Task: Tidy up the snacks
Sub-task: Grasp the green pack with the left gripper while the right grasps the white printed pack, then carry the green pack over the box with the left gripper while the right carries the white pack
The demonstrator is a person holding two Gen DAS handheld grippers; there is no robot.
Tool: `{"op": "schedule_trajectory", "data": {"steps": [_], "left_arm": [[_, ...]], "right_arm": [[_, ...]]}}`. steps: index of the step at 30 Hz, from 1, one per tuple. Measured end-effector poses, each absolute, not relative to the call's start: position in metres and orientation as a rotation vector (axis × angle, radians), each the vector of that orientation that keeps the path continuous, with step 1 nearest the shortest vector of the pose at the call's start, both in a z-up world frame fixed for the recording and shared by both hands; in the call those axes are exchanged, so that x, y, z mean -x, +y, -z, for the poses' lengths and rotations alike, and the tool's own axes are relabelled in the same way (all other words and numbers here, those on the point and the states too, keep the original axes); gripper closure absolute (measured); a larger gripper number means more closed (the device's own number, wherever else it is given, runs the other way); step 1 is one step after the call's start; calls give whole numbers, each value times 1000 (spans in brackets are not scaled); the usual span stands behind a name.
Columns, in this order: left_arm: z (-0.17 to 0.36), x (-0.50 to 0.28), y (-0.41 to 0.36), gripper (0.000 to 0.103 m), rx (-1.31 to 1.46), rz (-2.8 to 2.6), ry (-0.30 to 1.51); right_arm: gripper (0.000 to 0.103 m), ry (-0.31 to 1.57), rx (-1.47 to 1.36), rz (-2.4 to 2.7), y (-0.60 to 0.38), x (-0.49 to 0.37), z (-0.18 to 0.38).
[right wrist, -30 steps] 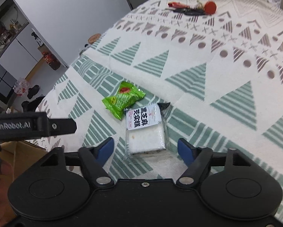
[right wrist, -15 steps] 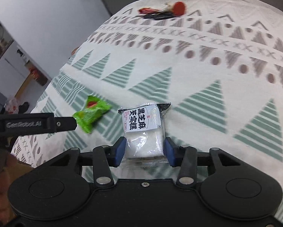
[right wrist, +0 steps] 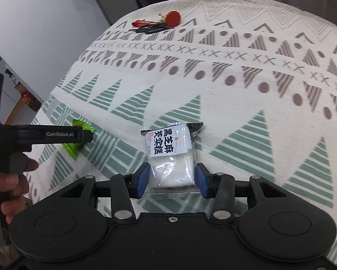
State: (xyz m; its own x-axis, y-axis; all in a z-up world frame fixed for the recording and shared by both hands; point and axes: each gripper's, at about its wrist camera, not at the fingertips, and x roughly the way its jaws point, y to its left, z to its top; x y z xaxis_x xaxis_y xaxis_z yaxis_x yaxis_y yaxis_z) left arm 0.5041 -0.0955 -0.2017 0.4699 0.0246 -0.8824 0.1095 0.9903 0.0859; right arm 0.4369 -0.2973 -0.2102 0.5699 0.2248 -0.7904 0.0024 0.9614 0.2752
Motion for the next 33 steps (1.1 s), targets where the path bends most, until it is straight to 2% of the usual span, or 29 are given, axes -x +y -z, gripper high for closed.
{"op": "schedule_trajectory", "data": {"steps": [4,6,8,9,15,33], "left_arm": [[208,-505,-94,63,-81,79,1101],[206,-502,-98,68,-97,84,1093],[204,-499,-97,71,-91,88,1096],[203,-497,-96,72,-82,89,1100],[189,-479,-87,74,-48,81,1105],[121,-401,-64,74,35,29,1030]], "right_arm": [[56,955,-229,-134,-295,-434,210],[52,951,-215,-134,-290,-435,211],[52,947,-195,-139,-284,-438,213],[56,949,-181,-140,-281,-439,213],[60,957,-177,-144,-272,-436,203],[60,890,-172,-163,-259,-381,147]]}}
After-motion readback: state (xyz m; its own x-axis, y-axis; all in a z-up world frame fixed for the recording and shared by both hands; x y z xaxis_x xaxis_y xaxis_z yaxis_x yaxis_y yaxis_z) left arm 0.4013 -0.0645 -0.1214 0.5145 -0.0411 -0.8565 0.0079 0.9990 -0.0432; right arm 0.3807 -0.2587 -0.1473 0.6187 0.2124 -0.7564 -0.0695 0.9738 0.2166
